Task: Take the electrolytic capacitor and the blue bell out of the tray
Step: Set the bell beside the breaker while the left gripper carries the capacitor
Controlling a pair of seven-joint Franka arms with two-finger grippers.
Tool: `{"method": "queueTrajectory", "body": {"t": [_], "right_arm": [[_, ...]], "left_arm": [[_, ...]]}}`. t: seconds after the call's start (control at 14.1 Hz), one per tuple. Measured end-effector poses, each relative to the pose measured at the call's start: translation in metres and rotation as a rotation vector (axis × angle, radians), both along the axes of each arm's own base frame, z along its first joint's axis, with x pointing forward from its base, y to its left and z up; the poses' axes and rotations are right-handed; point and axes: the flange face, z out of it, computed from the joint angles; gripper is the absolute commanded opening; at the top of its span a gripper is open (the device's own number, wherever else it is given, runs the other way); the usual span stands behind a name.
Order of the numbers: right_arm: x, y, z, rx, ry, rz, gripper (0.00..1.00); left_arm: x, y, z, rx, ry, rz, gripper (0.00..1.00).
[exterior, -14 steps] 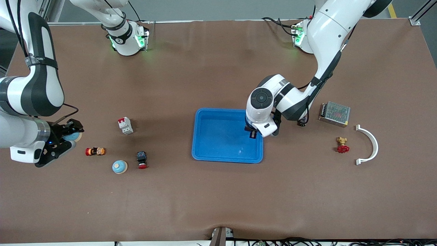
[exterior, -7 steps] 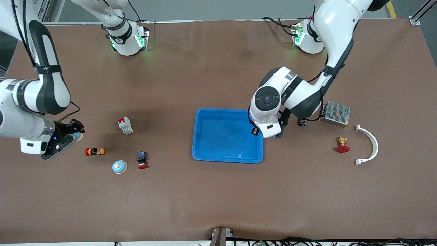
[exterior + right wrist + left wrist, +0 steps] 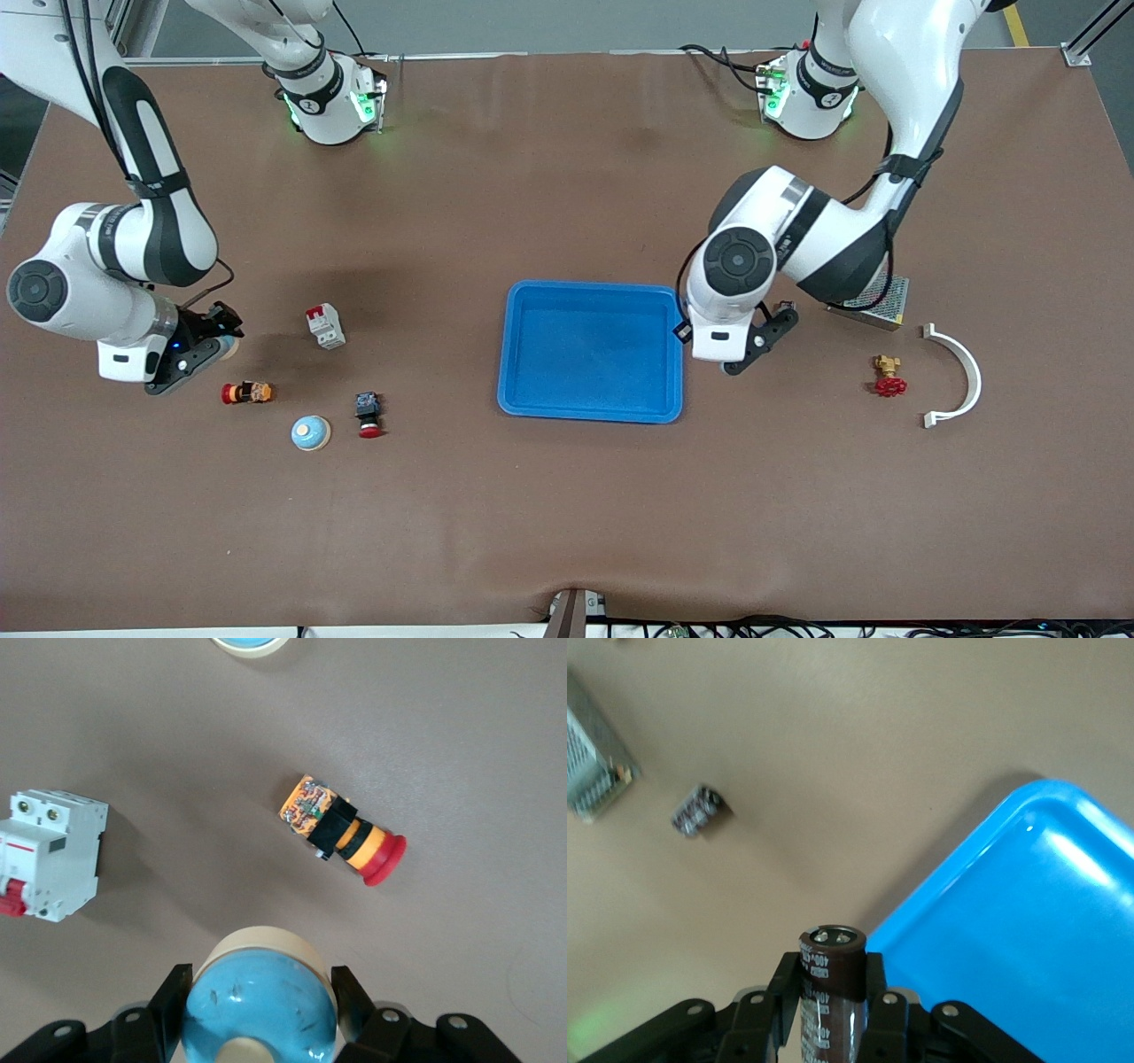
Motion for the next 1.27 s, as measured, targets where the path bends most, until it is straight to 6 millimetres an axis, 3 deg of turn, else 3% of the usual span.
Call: {"method": "queueTrajectory", "body": {"t": [0.28, 0.57, 0.85, 1.06, 1.27], "right_arm": [[-0.023, 0.005, -0.03, 0.002, -0.026, 0.006, 0.52], [-0.03, 0.007, -0.037, 0.004, -0.028, 0.008, 0.52], [-0.03, 0.011, -0.038, 0.004, -0.046, 0.014, 0.52], [-0.038, 0.016, -0.048, 0.006, -0.072, 0.022, 0.52], [-0.045, 0.019, -0.055, 0.008, -0.072, 0.027, 0.52]], "left_arm": [[0.019, 0.042, 0.015, -0.049, 0.02, -0.245, 0.0], [0.039, 0.087, 0.02, -0.057, 0.006, -0.37, 0.0], [0.054, 0.13, 0.005, -0.092, -0.027, -0.437, 0.0], [0.058, 0.156, -0.018, -0.111, -0.089, -0.47, 0.0], [0.056, 0.167, -0.031, -0.104, -0.098, -0.514, 0.0]]}}
